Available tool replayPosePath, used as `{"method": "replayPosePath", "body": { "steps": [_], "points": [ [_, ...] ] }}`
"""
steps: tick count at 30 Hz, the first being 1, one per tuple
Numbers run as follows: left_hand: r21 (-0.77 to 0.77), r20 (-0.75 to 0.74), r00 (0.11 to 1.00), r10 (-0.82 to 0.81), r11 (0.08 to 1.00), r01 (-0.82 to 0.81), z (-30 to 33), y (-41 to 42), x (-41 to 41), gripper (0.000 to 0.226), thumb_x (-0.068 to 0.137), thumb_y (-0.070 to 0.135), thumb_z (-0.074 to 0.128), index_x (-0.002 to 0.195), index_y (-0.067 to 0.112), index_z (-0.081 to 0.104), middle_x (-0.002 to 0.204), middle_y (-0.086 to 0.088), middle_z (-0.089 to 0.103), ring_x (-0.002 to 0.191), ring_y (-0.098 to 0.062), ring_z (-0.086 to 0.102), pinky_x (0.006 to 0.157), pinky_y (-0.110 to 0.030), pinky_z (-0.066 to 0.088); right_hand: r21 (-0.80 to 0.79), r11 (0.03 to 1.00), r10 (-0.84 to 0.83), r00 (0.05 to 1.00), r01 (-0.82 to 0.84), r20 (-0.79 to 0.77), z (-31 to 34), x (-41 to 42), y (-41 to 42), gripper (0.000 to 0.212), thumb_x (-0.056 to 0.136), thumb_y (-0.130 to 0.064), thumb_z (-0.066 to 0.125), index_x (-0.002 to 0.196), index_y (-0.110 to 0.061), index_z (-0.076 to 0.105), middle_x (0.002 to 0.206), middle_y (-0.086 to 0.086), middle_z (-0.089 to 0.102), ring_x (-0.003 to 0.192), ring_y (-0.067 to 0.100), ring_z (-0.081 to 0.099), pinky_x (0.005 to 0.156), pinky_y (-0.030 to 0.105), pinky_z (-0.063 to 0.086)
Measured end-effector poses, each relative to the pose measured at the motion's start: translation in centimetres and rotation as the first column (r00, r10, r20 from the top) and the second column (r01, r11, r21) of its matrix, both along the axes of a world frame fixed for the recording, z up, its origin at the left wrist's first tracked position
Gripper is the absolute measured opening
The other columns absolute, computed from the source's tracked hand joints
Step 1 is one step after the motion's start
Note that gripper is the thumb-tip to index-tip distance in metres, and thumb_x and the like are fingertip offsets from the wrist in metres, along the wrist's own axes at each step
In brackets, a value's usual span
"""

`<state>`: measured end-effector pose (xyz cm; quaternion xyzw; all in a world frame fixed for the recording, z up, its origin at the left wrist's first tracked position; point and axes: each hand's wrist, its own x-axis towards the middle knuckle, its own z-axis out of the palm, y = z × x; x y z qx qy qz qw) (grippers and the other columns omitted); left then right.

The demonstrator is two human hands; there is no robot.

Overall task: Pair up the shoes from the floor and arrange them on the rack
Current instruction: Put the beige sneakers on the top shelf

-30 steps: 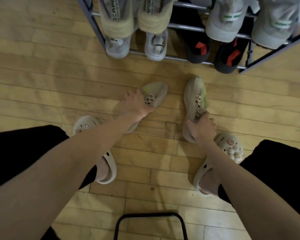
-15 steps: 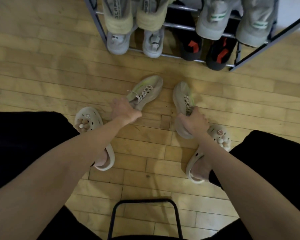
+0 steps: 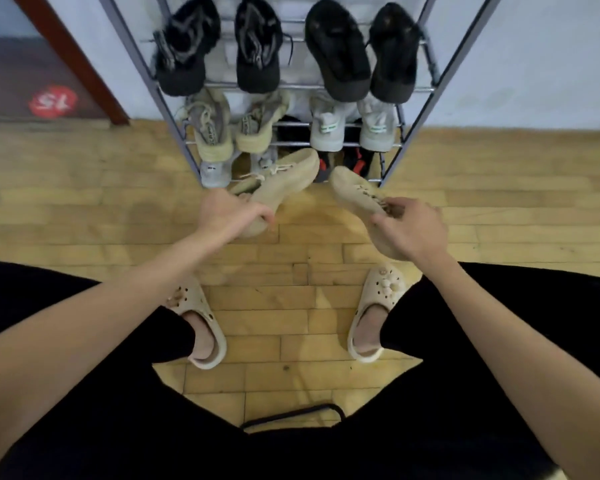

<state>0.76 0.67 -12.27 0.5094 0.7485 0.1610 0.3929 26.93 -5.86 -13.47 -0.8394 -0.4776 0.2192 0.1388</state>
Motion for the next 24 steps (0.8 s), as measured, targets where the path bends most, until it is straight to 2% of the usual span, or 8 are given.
{"method": "replayPosePath", "body": {
  "steps": [3, 7, 11, 14, 16, 18, 21, 24],
  "points": [
    [0.195, 0.060, 0.998, -0.014, 0.981, 0.002, 3.4, -1.2, 0.3, 0.050, 0.049, 0.036, 0.088, 0.081, 0.015, 0.056, 0.081, 0.004, 0.061, 0.072, -0.010, 0.056, 0.061, -0.027, 0.049, 0.191, 0.977, -0.074, 0.990, 0.096, -0.120, 3.5, 1.0, -1.6, 0.061, 0.066, -0.058, 0.055, 0.121, -0.034, 0.064, 0.113, -0.007, 0.071, 0.110, 0.027, 0.061, 0.090, 0.044, 0.052],
    [0.378, 0.104, 0.994, -0.039, 0.926, -0.004, 8.1, -1.2, 1.7, 0.063, 0.041, 0.050, 0.084, 0.086, 0.014, 0.059, 0.089, 0.003, 0.059, 0.075, -0.014, 0.055, 0.054, -0.027, 0.045, 0.413, 0.898, -0.064, 0.974, 0.151, -0.216, 8.0, 1.1, -2.0, 0.057, 0.076, -0.050, 0.062, 0.128, -0.026, 0.062, 0.115, -0.005, 0.070, 0.104, 0.016, 0.064, 0.082, 0.031, 0.053],
    [0.460, 0.113, 0.993, -0.027, 0.888, -0.028, 12.8, -0.2, 3.9, 0.088, 0.031, 0.061, 0.077, 0.104, 0.016, 0.061, 0.110, -0.004, 0.060, 0.094, -0.020, 0.060, 0.075, -0.038, 0.056, 0.533, 0.821, -0.035, 0.949, 0.205, -0.312, 11.9, 1.1, -0.5, 0.057, 0.077, -0.046, 0.062, 0.129, -0.021, 0.061, 0.120, -0.003, 0.068, 0.105, 0.011, 0.063, 0.081, 0.022, 0.051],
    [0.494, 0.136, 0.991, -0.001, 0.867, -0.066, 15.4, 1.2, 5.6, 0.092, 0.027, 0.059, 0.075, 0.106, 0.014, 0.059, 0.111, -0.007, 0.058, 0.093, -0.024, 0.061, 0.068, -0.036, 0.055, 0.552, 0.802, -0.061, 0.951, 0.228, -0.304, 14.0, 1.1, 1.6, 0.061, 0.070, -0.053, 0.059, 0.124, -0.027, 0.063, 0.116, -0.003, 0.069, 0.110, 0.019, 0.060, 0.093, 0.038, 0.050],
    [0.501, 0.139, 0.990, 0.021, 0.861, -0.089, 17.2, 2.6, 6.7, 0.093, 0.030, 0.056, 0.074, 0.109, 0.011, 0.058, 0.113, -0.009, 0.059, 0.094, -0.027, 0.061, 0.069, -0.035, 0.053, 0.553, 0.793, -0.085, 0.945, 0.257, -0.317, 15.2, 1.4, 3.5, 0.068, 0.063, -0.059, 0.056, 0.124, -0.031, 0.062, 0.116, -0.003, 0.068, 0.112, 0.024, 0.058, 0.095, 0.045, 0.050],
    [0.513, 0.150, 0.989, 0.022, 0.853, -0.097, 18.9, 4.6, 8.1, 0.088, 0.039, 0.051, 0.079, 0.111, 0.009, 0.055, 0.114, -0.006, 0.056, 0.094, -0.024, 0.059, 0.076, -0.036, 0.053, 0.570, 0.777, -0.106, 0.948, 0.268, -0.300, 16.1, 1.9, 5.8, 0.070, 0.062, -0.063, 0.055, 0.124, -0.032, 0.061, 0.116, -0.001, 0.067, 0.112, 0.026, 0.058, 0.093, 0.047, 0.050],
    [0.609, 0.117, 0.993, 0.006, 0.789, -0.077, 21.0, 8.0, 10.6, 0.079, 0.052, 0.042, 0.084, 0.116, 0.008, 0.051, 0.121, -0.006, 0.048, 0.091, -0.018, 0.052, 0.070, -0.031, 0.047, 0.596, 0.755, -0.156, 0.957, 0.275, -0.245, 17.4, 3.0, 9.5, 0.066, 0.064, -0.060, 0.054, 0.124, -0.032, 0.060, 0.117, 0.002, 0.067, 0.113, 0.029, 0.057, 0.095, 0.048, 0.048],
    [0.651, 0.088, 0.996, -0.005, 0.757, -0.053, 22.1, 11.3, 13.0, 0.074, 0.062, 0.037, 0.082, 0.120, 0.009, 0.045, 0.126, -0.009, 0.038, 0.086, -0.022, 0.048, 0.066, -0.027, 0.041, 0.585, 0.767, -0.184, 0.964, 0.264, -0.194, 19.2, 4.4, 13.8, 0.054, 0.066, -0.052, 0.053, 0.113, -0.027, 0.064, 0.109, 0.006, 0.067, 0.110, 0.035, 0.056, 0.093, 0.047, 0.048]
  ]
}}
